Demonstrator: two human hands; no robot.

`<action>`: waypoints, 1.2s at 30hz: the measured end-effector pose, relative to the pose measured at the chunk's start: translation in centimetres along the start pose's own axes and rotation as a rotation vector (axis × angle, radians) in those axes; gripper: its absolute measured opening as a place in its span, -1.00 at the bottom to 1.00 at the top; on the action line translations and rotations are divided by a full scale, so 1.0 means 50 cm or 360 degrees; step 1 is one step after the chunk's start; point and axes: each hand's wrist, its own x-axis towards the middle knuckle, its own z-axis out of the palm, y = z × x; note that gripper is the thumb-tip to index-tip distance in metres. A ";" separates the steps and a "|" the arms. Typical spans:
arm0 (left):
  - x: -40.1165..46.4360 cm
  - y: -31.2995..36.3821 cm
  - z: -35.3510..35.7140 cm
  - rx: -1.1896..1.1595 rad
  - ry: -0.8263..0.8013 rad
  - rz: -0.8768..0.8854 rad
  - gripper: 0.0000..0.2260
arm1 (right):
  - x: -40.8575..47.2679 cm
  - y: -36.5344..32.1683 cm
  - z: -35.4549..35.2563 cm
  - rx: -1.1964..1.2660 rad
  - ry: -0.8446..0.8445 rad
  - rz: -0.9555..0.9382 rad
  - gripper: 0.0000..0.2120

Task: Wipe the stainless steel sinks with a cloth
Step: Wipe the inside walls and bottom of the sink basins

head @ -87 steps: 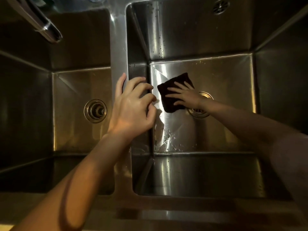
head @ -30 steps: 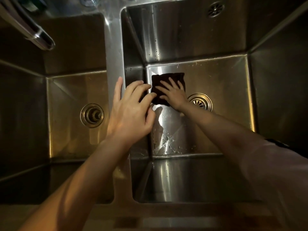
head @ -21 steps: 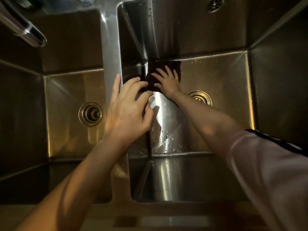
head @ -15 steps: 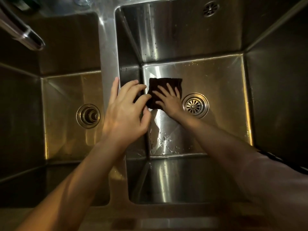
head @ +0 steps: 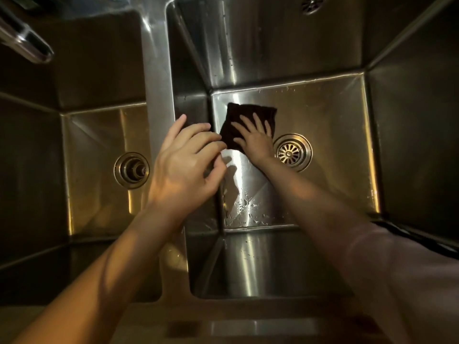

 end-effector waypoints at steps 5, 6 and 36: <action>-0.003 0.001 0.000 0.0018 -0.0024 0.0008 -0.85 | 0.028 0.015 -0.009 -0.0113 -0.0092 -0.0114 -0.53; -0.003 0.001 0.001 0.0025 -0.0036 0.0016 -0.85 | 0.061 0.014 -0.023 -0.0089 -0.0105 -0.0159 -0.53; 0.002 -0.008 -0.001 0.0088 -0.0135 -0.0008 -0.78 | -0.013 0.117 -0.041 -0.0104 0.0008 -0.0008 -0.56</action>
